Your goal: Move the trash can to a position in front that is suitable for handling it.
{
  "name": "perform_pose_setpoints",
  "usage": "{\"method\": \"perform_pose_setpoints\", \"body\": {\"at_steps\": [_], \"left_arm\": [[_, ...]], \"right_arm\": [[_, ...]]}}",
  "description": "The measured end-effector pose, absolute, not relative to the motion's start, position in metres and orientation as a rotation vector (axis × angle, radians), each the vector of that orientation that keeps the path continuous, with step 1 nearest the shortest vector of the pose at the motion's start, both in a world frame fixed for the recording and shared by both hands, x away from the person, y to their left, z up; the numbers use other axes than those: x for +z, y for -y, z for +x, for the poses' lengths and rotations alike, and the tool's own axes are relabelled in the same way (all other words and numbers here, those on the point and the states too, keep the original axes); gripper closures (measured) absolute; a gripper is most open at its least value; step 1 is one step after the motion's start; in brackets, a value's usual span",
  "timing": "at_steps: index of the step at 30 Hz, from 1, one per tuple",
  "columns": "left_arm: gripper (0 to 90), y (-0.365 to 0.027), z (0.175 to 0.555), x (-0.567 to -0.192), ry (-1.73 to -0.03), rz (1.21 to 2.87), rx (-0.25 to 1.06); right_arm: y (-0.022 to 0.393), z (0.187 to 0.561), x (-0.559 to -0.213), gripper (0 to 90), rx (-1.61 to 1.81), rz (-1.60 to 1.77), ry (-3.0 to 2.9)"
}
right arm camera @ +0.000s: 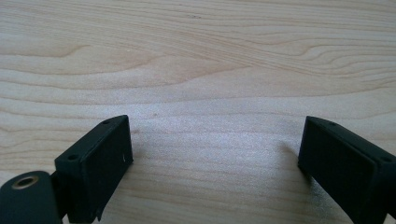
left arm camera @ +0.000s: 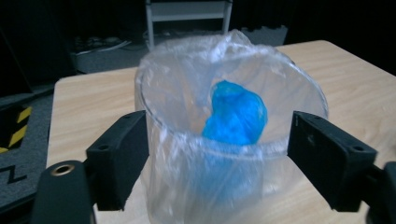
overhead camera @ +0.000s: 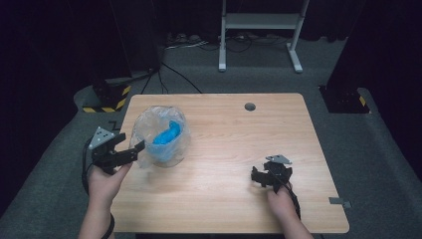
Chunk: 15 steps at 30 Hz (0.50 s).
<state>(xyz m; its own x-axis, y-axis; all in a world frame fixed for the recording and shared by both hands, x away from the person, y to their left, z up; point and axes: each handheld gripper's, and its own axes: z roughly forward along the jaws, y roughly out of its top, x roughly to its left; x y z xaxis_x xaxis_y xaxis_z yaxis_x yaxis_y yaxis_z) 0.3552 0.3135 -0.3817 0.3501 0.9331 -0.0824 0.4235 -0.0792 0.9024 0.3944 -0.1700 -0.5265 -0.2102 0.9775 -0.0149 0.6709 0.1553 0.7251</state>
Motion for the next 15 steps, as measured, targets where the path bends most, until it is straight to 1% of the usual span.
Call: {"method": "perform_pose_setpoints", "body": {"at_steps": [5, 8, 9, 12, 15], "left_arm": [[24.7, -0.318, 0.367, -0.385, -1.255, 1.607, 0.679], [28.9, -0.321, 0.376, -0.388, -1.285, 1.571, 0.657], [32.6, -0.323, 0.380, -0.390, -1.300, 1.562, 0.667], [38.3, -0.324, 0.387, -0.394, -1.338, 1.519, 0.669], [47.5, -0.324, 0.391, -0.397, -1.363, 1.518, 0.703]], "right_arm": [[0.170, 0.394, -0.526, 9.8, 0.825, 1.562, -1.949], [0.170, 0.394, -0.526, 10.0, 0.826, 1.563, -1.949], [0.170, 0.394, -0.526, 10.2, 0.827, 1.562, -1.950], [0.170, 0.394, -0.526, 10.5, 0.827, 1.560, -1.951], [0.169, 0.394, -0.526, 11.4, 0.826, 1.556, -1.951]]}}
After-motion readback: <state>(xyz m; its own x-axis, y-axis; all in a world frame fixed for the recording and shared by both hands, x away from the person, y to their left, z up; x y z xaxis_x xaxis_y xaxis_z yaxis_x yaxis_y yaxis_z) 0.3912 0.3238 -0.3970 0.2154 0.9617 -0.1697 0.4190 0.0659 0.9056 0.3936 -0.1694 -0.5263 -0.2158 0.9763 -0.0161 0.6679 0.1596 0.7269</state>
